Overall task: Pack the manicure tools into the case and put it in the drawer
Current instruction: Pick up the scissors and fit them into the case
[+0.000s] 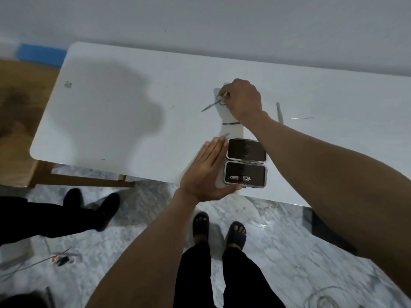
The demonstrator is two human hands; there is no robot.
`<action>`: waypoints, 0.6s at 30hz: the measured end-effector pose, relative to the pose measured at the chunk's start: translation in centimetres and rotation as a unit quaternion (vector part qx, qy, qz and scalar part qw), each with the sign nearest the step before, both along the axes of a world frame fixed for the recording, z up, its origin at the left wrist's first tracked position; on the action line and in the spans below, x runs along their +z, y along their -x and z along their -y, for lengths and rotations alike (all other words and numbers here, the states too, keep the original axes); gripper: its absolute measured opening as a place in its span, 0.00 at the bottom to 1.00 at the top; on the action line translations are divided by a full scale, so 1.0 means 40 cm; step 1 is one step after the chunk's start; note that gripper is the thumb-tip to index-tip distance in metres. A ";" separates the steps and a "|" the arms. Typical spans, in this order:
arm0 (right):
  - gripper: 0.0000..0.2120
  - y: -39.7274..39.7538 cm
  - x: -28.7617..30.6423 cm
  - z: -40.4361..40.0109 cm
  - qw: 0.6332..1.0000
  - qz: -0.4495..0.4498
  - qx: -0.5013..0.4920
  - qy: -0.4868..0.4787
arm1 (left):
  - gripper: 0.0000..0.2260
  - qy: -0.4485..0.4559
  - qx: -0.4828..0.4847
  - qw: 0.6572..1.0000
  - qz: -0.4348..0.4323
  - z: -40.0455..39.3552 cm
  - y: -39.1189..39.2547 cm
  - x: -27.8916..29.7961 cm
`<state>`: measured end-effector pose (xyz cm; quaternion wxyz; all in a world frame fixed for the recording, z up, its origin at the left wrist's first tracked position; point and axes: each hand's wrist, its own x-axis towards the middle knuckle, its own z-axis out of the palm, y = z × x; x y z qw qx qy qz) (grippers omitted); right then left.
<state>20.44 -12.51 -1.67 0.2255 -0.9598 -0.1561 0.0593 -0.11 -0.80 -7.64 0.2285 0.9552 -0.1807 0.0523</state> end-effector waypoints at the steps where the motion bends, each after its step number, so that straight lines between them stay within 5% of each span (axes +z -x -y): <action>1: 0.10 -0.003 0.001 -0.003 1.000 0.012 0.002 0.013 | 0.50 0.001 0.001 1.000 0.001 0.000 0.000 -0.001; 10: 0.12 0.020 0.000 -0.015 0.980 0.089 0.081 0.158 | 0.50 0.006 0.002 1.000 0.014 0.001 0.000 -0.003; 18: 0.13 0.059 0.028 0.028 0.986 0.095 0.046 0.130 | 0.50 -0.018 -0.011 1.000 -0.008 -0.002 -0.003 0.003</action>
